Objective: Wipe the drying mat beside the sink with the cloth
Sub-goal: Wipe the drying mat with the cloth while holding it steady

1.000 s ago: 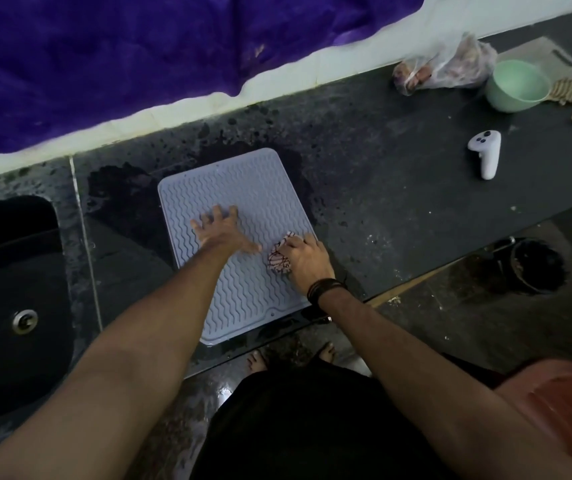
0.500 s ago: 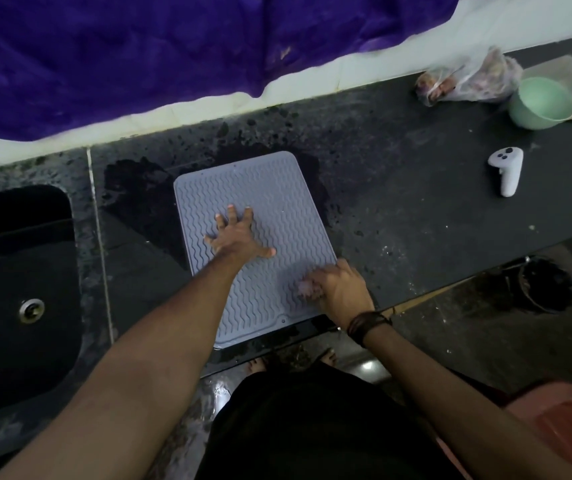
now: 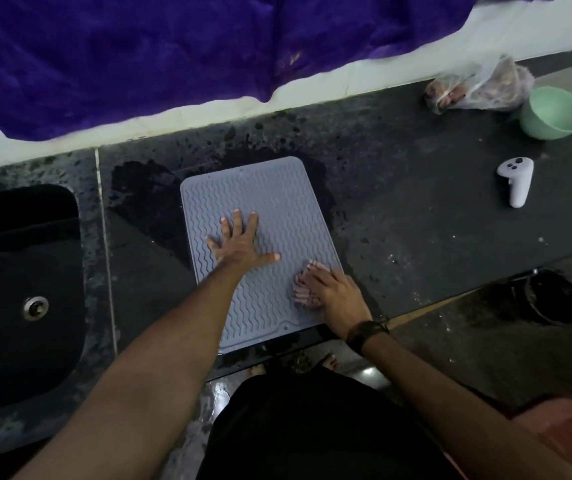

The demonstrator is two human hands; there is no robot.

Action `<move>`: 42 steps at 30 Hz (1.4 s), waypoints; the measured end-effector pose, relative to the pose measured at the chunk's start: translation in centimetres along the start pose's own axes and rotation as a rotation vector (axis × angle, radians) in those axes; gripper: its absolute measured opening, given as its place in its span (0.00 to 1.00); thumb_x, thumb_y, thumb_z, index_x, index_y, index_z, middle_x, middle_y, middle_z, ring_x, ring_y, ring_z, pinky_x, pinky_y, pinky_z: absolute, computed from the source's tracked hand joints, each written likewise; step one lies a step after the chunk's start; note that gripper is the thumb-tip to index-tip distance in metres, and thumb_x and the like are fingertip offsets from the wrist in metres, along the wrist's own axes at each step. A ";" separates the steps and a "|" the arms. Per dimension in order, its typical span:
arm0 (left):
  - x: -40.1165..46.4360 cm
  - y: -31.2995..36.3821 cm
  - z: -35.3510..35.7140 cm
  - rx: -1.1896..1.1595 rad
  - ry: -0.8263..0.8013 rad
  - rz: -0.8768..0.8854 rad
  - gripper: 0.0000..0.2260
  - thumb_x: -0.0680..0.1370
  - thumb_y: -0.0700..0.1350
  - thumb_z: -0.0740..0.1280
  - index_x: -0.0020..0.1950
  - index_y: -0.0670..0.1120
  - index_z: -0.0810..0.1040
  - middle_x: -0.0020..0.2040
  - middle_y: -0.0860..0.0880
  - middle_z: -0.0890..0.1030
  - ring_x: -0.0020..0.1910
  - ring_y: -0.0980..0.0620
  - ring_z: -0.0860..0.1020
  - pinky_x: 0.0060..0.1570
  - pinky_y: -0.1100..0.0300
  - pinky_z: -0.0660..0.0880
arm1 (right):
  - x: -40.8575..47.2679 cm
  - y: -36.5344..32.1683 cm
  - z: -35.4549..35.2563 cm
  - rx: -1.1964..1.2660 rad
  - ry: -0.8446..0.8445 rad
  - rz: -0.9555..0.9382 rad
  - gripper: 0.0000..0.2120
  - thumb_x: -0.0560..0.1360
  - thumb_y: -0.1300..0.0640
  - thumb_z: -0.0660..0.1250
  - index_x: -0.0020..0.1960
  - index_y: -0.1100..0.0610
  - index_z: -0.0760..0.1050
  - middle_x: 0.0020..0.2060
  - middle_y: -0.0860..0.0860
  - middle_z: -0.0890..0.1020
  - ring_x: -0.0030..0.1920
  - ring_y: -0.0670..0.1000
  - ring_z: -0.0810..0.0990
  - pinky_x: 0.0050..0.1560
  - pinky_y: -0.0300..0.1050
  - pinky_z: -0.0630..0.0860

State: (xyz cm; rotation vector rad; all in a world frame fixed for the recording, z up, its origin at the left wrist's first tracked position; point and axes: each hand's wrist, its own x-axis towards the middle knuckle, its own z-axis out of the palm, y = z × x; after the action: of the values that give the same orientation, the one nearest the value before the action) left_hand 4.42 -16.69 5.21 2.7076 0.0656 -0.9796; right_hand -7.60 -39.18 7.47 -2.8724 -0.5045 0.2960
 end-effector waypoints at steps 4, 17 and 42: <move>0.2 -0.3 0.2 -0.004 -0.014 0.006 0.55 0.69 0.77 0.64 0.80 0.59 0.31 0.79 0.50 0.26 0.79 0.41 0.30 0.71 0.29 0.35 | -2.7 0.3 -0.5 -0.021 -0.050 0.003 0.31 0.59 0.63 0.68 0.61 0.50 0.76 0.61 0.48 0.78 0.55 0.57 0.76 0.48 0.50 0.76; 0.1 -0.3 1.0 0.031 -0.036 -0.019 0.50 0.76 0.70 0.63 0.78 0.58 0.26 0.76 0.51 0.22 0.76 0.43 0.25 0.71 0.29 0.32 | 7.9 -2.3 -0.5 0.007 -0.053 0.032 0.28 0.72 0.64 0.65 0.71 0.52 0.68 0.73 0.51 0.67 0.68 0.59 0.65 0.66 0.53 0.63; 0.5 -0.6 1.3 -0.020 -0.021 -0.010 0.32 0.83 0.68 0.44 0.79 0.61 0.30 0.78 0.54 0.24 0.77 0.45 0.26 0.71 0.32 0.29 | 2.8 -2.3 0.1 -0.019 -0.039 0.018 0.24 0.73 0.61 0.64 0.69 0.54 0.71 0.69 0.53 0.72 0.65 0.60 0.69 0.64 0.54 0.67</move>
State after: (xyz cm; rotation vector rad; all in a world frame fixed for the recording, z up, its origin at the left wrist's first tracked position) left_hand 3.94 -16.43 3.81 2.6813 0.0845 -1.0045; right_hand -5.72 -36.07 7.50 -2.8956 -0.4918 0.3533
